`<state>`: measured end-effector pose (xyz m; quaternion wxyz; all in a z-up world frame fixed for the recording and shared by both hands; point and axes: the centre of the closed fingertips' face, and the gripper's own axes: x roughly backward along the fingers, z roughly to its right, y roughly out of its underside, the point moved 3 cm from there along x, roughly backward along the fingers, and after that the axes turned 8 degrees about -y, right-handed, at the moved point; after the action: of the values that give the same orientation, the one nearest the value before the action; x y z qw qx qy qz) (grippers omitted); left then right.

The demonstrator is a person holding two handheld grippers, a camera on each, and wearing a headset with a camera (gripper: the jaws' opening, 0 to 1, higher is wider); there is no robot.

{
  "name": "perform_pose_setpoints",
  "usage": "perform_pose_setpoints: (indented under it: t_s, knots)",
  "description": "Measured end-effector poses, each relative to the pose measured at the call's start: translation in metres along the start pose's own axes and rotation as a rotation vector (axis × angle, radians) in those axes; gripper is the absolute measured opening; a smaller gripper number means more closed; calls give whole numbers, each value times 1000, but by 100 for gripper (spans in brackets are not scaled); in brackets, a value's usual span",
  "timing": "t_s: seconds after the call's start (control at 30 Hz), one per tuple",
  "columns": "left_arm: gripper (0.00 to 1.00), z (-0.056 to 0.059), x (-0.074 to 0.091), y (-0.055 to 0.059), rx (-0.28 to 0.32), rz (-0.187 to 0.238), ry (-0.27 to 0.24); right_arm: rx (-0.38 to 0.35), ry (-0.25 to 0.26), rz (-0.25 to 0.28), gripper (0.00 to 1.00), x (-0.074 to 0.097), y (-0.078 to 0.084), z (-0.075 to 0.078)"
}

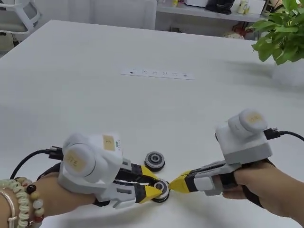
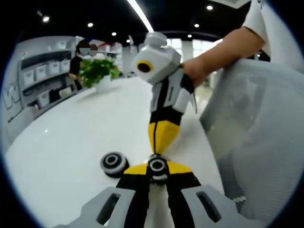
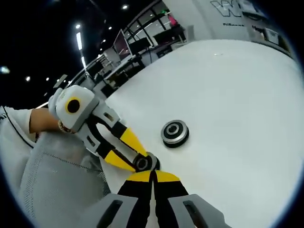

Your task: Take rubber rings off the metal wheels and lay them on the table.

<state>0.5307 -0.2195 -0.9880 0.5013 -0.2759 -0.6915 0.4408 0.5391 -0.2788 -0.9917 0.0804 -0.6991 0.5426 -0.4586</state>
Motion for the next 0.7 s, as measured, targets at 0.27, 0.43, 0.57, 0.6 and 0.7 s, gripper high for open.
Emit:
perform_pose_setpoints:
  t_s: [0.27, 0.43, 0.57, 0.6, 0.7]
  knots:
    - [13, 0, 0, 0, -6, -7, 1, -61, -11, 11, 0, 0, -1, -3]
    - [13, 0, 0, 0, -9, -10, 2, -82, -17, 16, 0, 0, -2, -4]
    - [13, 0, 0, 0, -10, -11, 4, -88, -19, 18, 0, 0, -3, -5]
    - [13, 0, 1, 0, -11, -11, 4, -88, -20, 18, 0, 0, -3, -6]
    - [13, 0, 1, 0, -13, -12, 4, -87, -21, 18, 0, 0, -4, -6]
